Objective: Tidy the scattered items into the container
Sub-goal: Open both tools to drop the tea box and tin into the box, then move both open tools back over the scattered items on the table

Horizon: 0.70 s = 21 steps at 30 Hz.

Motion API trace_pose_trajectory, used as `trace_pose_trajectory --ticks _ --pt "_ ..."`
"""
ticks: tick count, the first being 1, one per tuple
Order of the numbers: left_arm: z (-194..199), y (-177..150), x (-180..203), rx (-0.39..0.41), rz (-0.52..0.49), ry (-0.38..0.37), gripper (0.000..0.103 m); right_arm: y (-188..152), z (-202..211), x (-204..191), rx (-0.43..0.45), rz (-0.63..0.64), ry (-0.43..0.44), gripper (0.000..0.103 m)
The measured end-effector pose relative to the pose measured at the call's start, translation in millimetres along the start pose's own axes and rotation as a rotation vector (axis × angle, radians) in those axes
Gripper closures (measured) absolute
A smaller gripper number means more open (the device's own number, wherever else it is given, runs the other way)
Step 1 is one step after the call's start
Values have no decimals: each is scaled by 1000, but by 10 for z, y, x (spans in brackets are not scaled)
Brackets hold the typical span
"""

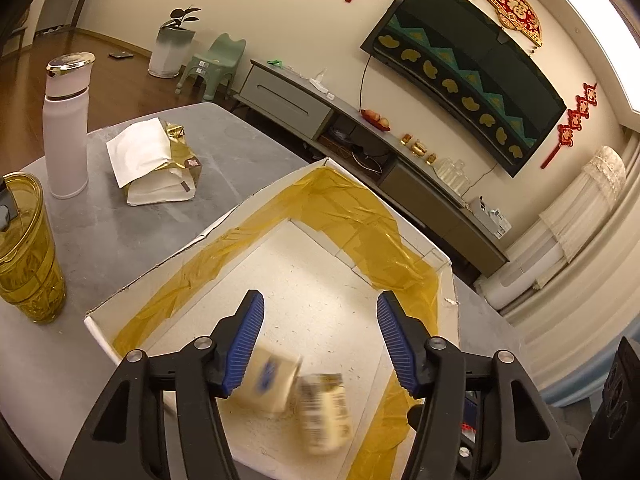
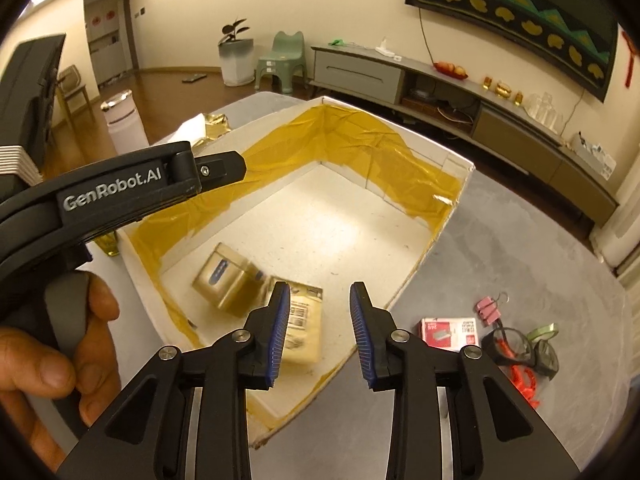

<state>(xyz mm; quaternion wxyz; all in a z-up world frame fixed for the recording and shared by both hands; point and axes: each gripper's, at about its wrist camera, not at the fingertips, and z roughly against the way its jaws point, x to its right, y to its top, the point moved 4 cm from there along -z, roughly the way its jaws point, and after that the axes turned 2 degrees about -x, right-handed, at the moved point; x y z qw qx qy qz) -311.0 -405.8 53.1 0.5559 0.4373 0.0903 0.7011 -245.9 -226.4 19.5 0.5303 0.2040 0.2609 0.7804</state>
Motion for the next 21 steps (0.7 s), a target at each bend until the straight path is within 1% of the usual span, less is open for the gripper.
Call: trace_pose_trajectory --ticks 3,8,13,17,21 --pt "8 -3 3 -1 -2 2 42 -66 57 68 14 -36 24 70" --pt "32 -4 22 8 -7 8 40 -161 210 149 70 -96 92 70" --pt "66 -12 89 28 -38 20 40 -253 266 178 83 -124 129 70" --pt "104 -14 183 48 -79 9 40 -322 337 229 98 -160 165 70" --pt "157 -39 309 70 -127 -27 40 -416 421 272 118 -192 197 70"
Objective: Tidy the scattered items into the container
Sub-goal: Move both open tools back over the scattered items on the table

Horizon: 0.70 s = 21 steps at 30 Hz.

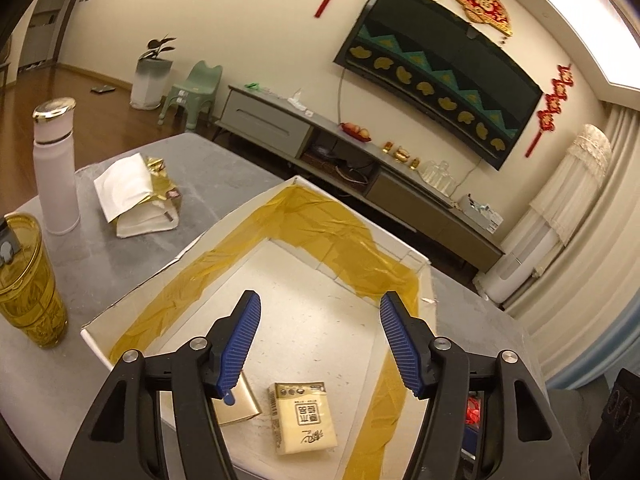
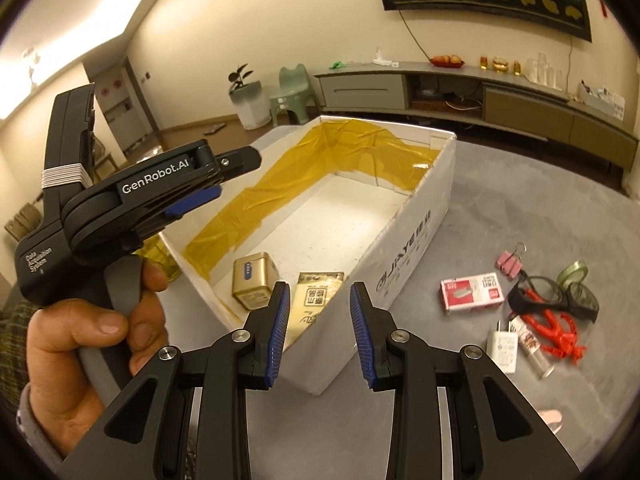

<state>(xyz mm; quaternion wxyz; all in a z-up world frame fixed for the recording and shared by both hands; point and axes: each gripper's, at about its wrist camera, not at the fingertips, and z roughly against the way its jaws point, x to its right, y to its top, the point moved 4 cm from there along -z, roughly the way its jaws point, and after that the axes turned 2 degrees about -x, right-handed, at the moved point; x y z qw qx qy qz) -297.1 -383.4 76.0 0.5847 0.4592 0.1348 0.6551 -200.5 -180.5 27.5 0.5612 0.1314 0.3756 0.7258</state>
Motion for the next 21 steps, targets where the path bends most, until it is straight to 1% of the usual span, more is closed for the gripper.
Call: trace_pose_trajectory --ticks 4,10,15,21 --pt "58 -36 195 26 -70 -42 40 -107 113 58 21 -24 27 70" --pt "176 -135 489 76 -160 -80 40 -207 318 175 56 -53 57 70" --pt "257 -266 701 94 -221 -127 40 -290 505 307 84 -71 59 69" --pt "343 -420 981 120 -282 -199 40 -456 629 512 86 -116 48 70"
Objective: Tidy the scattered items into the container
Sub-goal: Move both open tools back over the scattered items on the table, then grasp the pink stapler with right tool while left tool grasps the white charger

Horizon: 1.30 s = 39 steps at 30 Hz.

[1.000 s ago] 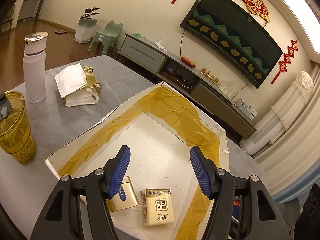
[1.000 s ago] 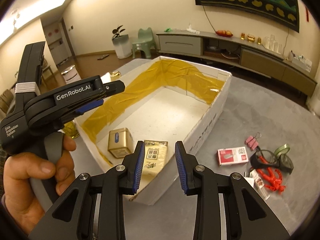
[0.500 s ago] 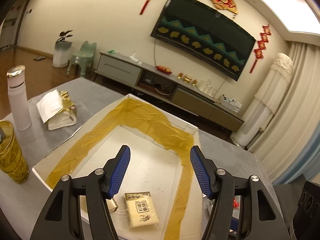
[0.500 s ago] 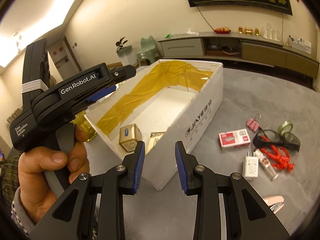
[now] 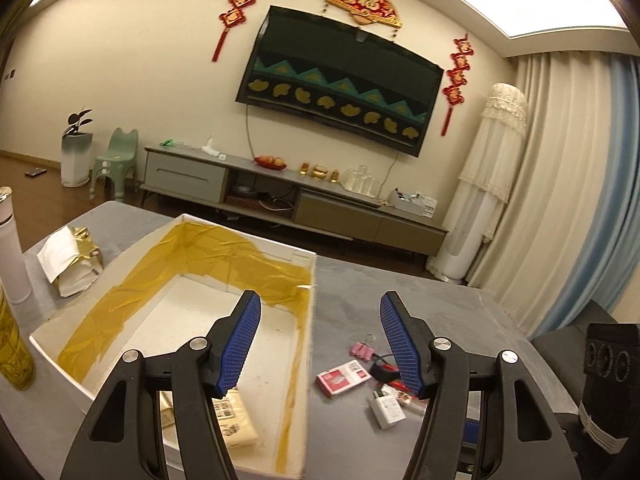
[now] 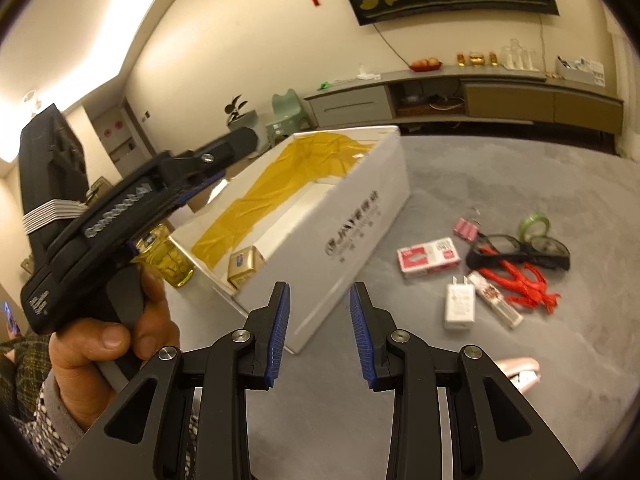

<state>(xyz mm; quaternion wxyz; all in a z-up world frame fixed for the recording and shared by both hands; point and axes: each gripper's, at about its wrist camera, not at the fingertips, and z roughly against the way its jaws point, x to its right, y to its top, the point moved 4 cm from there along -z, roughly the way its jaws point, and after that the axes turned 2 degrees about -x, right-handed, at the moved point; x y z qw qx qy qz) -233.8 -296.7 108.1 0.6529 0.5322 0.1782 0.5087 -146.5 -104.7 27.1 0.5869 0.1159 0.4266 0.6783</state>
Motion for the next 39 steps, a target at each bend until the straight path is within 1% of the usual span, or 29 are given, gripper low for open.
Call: trace_pose_trajectory --ticks 3,5,10,13,17,20,22,26,27,30,33,36,39 --pt "18 -59 145 13 -15 -35 40 -77 76 122 4 -21 -9 70" --pt "28 -100 284 21 -50 -61 40 -120 117 225 5 -42 -19 70" --pt "7 -254 686 17 -203 -97 40 -221 187 480 5 -96 -66 69" --pt "-71 -377 866 -27 -251 -136 40 -303 199 664 -13 -137 -118 69" --pt "-259 -575 997 -132 -268 -178 40 -404 204 927 -37 -197 -184 69" --pt "-398 -745 1061 -206 -285 -179 40 -461 225 1079 -51 -224 -236 69" --pt "-479 -859 1097 -245 -304 -160 40 -497 234 1159 -60 -237 -273 69" --pt "-626 -1052 1094 -315 -328 -130 40 -587 211 1299 -92 -248 -348 66" --pt "-659 -1086 1089 -331 -330 -125 40 -610 198 1325 -99 -254 -353 65" --pt "-755 -1164 1075 -369 -324 -116 40 -692 162 1415 -126 -294 -352 64" --pt "-848 -1213 1066 -401 -306 -118 40 -742 108 1460 -142 -325 -329 64" --pt "-979 -1275 1042 -431 -285 -112 40 -762 36 1436 -157 -316 -313 64" --pt "-1153 -1355 999 -466 -269 -94 40 -795 -52 1400 -192 -288 -295 63"
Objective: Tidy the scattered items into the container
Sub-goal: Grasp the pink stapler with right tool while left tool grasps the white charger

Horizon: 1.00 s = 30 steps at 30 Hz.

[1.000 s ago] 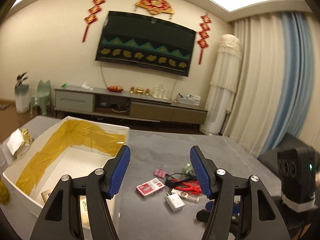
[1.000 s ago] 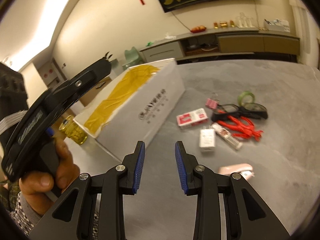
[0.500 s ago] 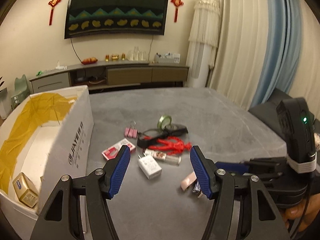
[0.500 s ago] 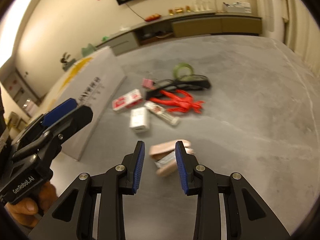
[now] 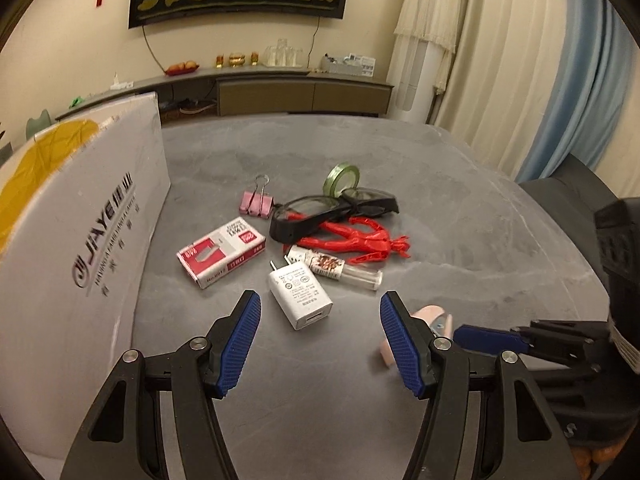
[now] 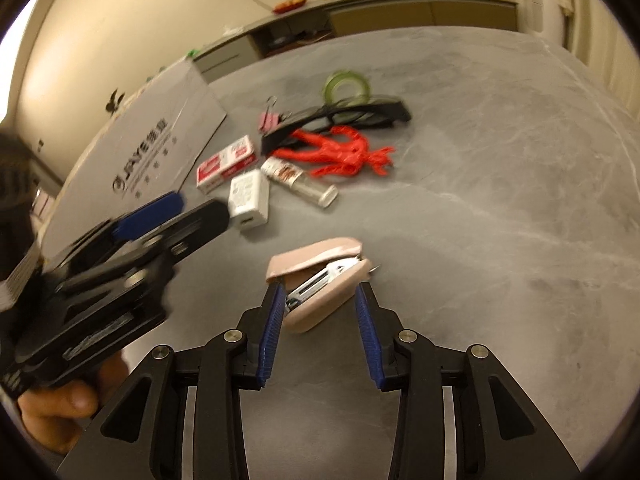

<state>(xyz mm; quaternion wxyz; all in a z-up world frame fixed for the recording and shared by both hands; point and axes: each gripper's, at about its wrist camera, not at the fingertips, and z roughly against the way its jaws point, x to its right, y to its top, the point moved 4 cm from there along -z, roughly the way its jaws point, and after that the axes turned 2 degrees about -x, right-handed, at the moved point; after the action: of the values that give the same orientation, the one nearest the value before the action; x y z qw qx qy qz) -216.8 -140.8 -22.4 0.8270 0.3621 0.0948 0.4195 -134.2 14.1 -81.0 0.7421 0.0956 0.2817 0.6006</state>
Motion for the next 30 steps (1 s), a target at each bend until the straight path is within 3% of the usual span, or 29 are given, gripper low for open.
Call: trace_pose_trajectory --ticks 6,11,15,19,23,28,30 --pt "-257 -89 -108 -64 18 36 40 93 42 228 0 31 -44 62" --pt "-230 -55 -176 -44 41 33 40 140 147 556 12 -55 -31 62" --pt "-284 -19 -236 -32 75 35 40 172 196 544 59 -43 -32 63" --pt "-343 -1 -281 -30 110 28 40 156 181 651 56 -88 -29 81" --pt "-302 28 -291 -12 106 29 40 117 270 944 76 -213 3 82" --pt "-302 22 -199 -20 78 15 40 64 335 1264 92 -319 -30 82" --pt "-308 19 -147 -25 61 16 40 53 340 1381 82 -363 -24 93"
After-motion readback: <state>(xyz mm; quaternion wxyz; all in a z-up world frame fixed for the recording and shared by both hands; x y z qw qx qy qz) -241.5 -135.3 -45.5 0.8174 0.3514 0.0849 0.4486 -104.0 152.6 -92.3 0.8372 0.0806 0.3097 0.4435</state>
